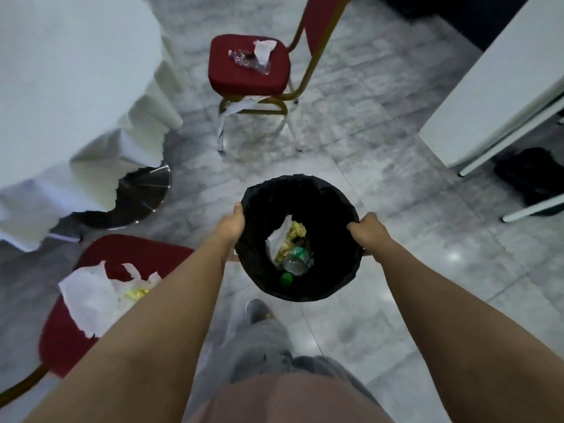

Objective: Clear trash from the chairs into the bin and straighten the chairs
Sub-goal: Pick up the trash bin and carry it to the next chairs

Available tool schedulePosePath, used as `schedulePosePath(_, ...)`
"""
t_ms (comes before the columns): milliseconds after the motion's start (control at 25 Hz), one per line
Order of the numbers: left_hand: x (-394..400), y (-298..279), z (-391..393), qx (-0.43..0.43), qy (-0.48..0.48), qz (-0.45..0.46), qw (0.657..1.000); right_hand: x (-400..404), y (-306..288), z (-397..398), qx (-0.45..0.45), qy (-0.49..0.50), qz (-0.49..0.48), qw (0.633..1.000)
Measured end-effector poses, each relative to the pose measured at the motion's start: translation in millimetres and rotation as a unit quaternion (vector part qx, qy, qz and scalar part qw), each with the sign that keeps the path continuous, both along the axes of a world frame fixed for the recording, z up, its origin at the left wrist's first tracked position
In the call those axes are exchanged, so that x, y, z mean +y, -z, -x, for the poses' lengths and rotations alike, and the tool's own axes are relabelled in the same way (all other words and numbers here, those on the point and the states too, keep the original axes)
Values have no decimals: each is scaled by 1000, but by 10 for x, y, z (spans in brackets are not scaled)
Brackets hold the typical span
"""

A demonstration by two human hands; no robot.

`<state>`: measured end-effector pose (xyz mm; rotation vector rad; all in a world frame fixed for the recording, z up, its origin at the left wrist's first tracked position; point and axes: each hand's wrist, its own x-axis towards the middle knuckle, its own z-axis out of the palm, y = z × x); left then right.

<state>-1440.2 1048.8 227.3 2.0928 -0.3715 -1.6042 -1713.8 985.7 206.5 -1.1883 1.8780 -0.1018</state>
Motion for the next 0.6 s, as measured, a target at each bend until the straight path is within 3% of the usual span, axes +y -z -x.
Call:
schedulePosePath(360,-996,-99,-949,13,-107,6,994,-1560,84,-1162,-12,-124,-5,992)
schedulePosePath(600,-1443,-25,-1206,47,-235,2,971,-2557,103,-1753,1,-244,-42,969)
